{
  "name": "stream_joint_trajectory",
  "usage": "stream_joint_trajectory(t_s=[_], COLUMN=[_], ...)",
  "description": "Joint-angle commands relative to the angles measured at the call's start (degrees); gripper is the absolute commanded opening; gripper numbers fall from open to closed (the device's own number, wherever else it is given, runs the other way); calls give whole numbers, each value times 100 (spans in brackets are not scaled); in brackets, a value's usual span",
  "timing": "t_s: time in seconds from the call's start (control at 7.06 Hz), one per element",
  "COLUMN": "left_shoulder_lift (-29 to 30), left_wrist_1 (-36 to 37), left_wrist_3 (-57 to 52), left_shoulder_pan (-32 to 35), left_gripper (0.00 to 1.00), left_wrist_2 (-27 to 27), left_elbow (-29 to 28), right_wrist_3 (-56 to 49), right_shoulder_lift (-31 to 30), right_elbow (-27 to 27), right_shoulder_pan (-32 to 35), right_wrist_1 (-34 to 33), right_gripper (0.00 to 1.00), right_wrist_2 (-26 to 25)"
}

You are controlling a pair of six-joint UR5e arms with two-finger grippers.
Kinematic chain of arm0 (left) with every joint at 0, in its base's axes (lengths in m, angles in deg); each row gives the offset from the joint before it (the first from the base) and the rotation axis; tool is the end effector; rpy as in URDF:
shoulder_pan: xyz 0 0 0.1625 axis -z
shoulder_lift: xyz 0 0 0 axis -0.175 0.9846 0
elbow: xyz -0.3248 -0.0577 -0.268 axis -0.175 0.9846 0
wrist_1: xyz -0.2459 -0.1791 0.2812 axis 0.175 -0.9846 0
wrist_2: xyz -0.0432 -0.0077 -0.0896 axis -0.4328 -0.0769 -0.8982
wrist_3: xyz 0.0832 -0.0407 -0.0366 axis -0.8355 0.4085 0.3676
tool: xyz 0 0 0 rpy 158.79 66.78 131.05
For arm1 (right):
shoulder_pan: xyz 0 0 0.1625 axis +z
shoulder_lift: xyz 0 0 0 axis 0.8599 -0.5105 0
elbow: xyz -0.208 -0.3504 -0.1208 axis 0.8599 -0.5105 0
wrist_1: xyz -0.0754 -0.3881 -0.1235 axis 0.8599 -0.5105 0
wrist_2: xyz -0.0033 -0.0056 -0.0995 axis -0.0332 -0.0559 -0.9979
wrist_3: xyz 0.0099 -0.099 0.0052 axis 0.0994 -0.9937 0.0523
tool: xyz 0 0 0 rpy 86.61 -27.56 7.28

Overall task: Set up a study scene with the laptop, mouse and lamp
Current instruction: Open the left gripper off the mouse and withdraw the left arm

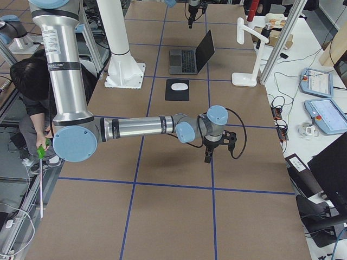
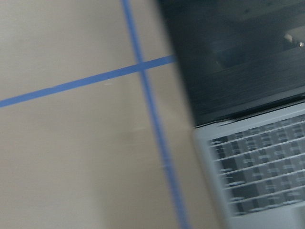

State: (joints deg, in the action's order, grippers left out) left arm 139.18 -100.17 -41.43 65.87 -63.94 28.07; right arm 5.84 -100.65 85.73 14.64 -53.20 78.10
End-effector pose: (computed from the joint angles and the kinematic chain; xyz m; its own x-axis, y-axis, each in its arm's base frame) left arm 0.2291 -0.4837 0.4058 0.7578 0.2748 -0.5918 -0.2187 0.9615 0.1664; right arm -0.0885 -0.5498 0.6014 0.6891 0.2026 0.6957 -0.1708 0.9785 -0.1157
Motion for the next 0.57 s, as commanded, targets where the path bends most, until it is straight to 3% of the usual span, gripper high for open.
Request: stream_joint_trajectory(t_s=[0.0,0.14,0.42], left_shoulder_lift=[-385,-385,-394], left_wrist_1=[-470,-524,-516], left_wrist_3=[-1562,-2420,-3296], left_shoulder_pan=[1488,2017,2706], left_gripper=[99,99,99], left_wrist_2=[-910,-992,-984], left_elbow=[-1033,-1562,-1952], right_wrist_3=[-215,-783,-1218], right_shoulder_lift=[-382,-541,-822], right_elbow=[162,164,190], right_shoulder_pan=[295,504,952], right_wrist_1=[5,-13,-13], right_gripper=[99,99,99], right_wrist_2=[202,263,447])
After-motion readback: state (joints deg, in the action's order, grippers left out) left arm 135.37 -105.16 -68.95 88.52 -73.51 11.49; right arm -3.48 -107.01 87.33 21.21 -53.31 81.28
